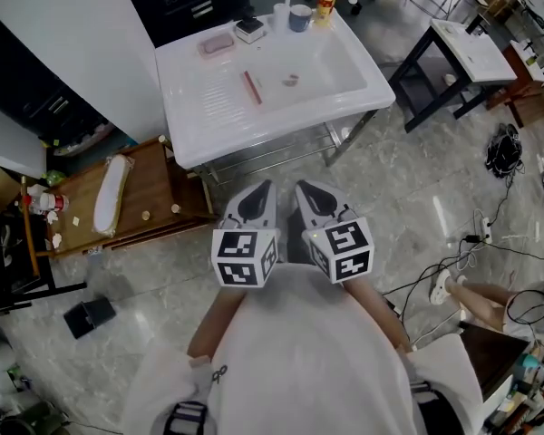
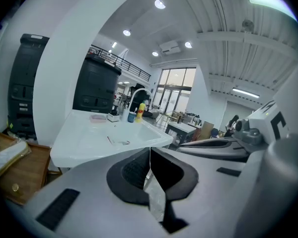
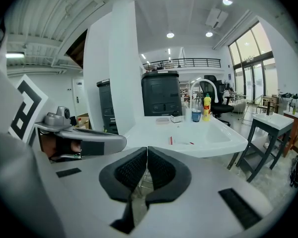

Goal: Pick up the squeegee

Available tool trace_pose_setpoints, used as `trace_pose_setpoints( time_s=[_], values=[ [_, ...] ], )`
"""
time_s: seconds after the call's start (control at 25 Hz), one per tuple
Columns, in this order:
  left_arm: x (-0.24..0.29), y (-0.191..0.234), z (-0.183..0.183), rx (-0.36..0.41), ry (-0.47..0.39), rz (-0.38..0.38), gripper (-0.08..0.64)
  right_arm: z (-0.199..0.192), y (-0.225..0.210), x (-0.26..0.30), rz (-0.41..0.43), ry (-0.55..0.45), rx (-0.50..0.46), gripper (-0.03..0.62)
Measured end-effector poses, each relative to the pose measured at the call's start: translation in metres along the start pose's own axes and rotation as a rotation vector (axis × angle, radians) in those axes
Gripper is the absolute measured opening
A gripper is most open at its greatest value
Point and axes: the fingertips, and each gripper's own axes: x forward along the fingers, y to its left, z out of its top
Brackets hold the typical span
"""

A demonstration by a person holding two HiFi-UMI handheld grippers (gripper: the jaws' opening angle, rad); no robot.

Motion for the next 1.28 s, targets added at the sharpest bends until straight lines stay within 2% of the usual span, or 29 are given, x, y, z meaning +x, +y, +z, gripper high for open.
trace_pose_setpoints(
  time_s=[0.72,1.28],
  values=[
    [0.035,0.022,0.010,-0.019,0.011,0.067,0.028,0.009,-0.024,0.041,0.063,0.007,0.005,0.028],
    [0.104,0.039,0.029,-0.026,0.054,0.113,0.028,0.023,-0.085,0.094,0.105,0.025,0.035,0.028]
  ],
)
